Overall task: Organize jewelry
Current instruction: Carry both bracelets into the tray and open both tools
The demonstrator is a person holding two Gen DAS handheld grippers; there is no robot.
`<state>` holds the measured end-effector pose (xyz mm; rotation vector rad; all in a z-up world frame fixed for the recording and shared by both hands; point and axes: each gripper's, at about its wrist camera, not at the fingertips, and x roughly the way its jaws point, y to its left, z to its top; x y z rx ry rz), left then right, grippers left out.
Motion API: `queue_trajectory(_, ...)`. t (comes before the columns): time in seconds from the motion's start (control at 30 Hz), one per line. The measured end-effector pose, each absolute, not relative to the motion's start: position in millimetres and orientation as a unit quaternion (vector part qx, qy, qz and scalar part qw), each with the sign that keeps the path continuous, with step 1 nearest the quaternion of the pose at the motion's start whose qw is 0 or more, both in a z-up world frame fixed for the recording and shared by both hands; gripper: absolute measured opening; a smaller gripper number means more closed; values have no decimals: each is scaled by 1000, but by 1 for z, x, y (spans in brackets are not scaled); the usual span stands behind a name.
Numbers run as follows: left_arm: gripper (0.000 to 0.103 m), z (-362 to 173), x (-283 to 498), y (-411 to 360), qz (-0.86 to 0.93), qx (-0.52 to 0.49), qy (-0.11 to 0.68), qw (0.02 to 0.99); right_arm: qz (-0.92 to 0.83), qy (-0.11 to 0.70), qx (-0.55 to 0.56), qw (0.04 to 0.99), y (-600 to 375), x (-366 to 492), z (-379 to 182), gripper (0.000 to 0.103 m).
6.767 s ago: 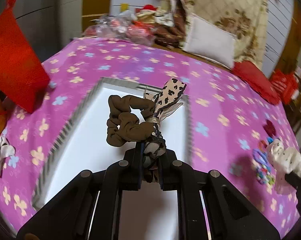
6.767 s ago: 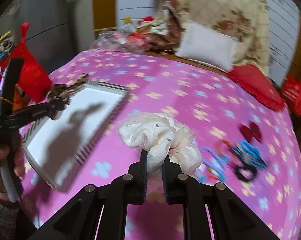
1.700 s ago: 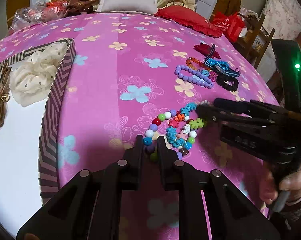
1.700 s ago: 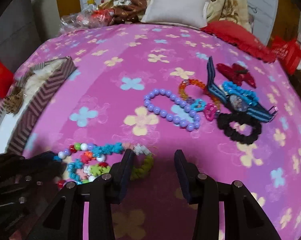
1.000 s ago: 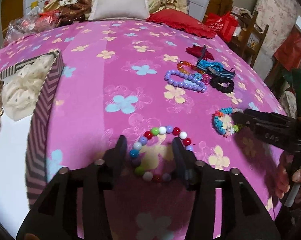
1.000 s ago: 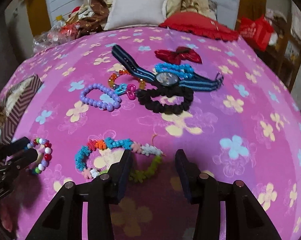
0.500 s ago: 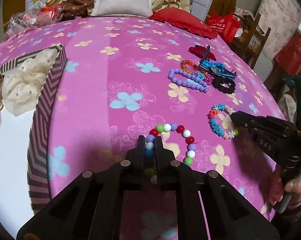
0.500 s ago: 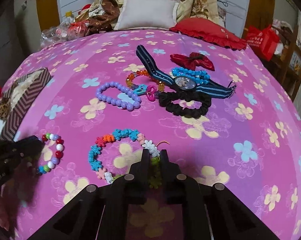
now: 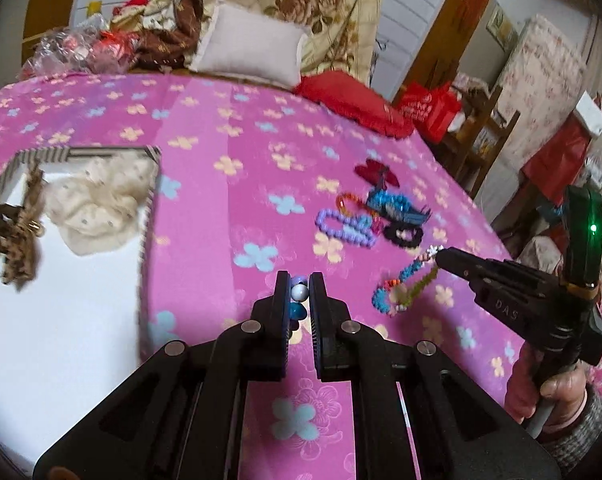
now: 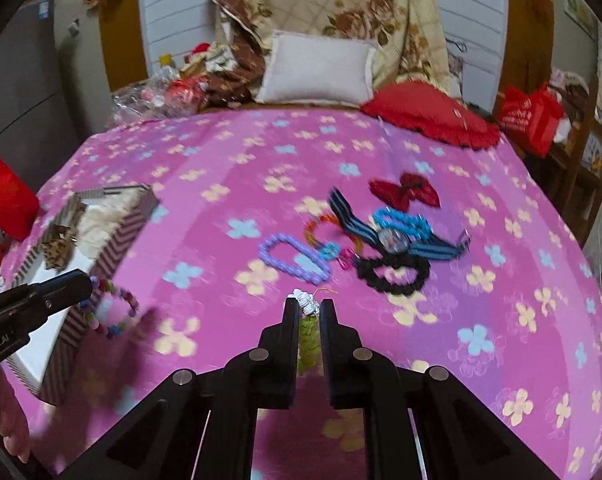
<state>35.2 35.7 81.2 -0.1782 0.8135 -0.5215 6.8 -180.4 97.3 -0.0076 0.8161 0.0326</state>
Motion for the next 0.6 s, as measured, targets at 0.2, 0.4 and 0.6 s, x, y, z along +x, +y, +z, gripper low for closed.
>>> queue_trajectory(0.2,8,101,36,71,-227,-114,372,893,43,375,-24,926,-142,2,128,10)
queue_trajectory(0.4,8,106,41,113,-191,-144,370,898,90,360,-35,928,-95,3,155,10)
queue_trajectory(0.6,8,107,44,154,-145,-161,367,905,142,362,-41,920,-37,10,163,10)
